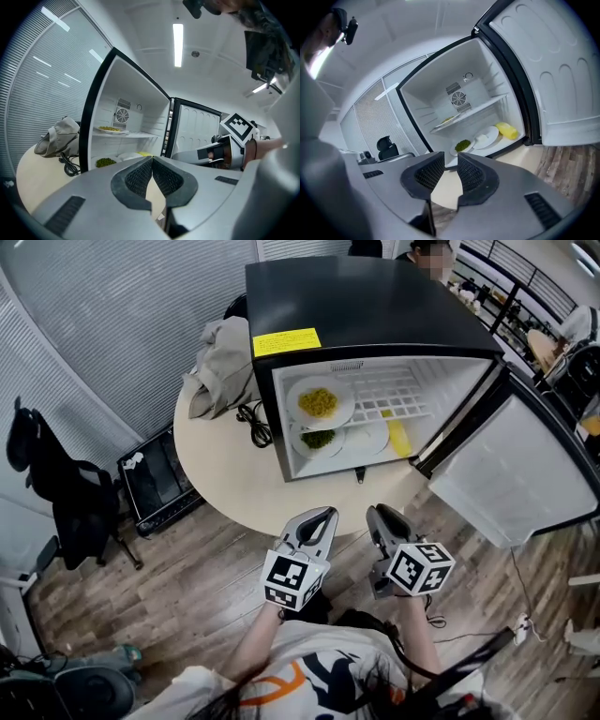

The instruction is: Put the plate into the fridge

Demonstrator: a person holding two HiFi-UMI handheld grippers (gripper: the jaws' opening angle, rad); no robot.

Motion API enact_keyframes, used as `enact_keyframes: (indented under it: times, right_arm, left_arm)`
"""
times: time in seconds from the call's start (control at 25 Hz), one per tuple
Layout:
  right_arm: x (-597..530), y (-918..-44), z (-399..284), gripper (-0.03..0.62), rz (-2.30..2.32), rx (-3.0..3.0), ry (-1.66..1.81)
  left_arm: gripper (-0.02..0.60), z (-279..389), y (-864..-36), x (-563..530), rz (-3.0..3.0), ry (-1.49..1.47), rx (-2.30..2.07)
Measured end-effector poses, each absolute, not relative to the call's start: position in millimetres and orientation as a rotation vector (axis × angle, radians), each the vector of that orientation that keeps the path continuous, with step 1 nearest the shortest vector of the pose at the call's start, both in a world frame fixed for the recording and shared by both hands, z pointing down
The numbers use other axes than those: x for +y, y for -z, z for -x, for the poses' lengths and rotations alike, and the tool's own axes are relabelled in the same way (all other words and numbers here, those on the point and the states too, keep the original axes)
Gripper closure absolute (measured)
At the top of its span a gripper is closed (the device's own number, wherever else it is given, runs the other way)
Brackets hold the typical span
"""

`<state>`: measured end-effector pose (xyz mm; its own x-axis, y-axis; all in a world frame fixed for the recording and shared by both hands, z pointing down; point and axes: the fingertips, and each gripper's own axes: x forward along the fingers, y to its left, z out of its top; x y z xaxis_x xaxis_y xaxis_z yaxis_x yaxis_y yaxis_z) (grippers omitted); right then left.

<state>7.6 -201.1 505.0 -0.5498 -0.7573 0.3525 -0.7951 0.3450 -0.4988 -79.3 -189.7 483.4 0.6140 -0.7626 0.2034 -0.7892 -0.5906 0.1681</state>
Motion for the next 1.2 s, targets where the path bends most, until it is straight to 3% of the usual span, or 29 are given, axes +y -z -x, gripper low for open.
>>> enact_keyframes:
  times: [1.2]
  right_arm:
    - [-22,-497,-81,0.56,-1.094,-2.669,-0.895]
  left_arm:
    - [0.57,-23,-472,-20,-2.536,-0.236,-1.472]
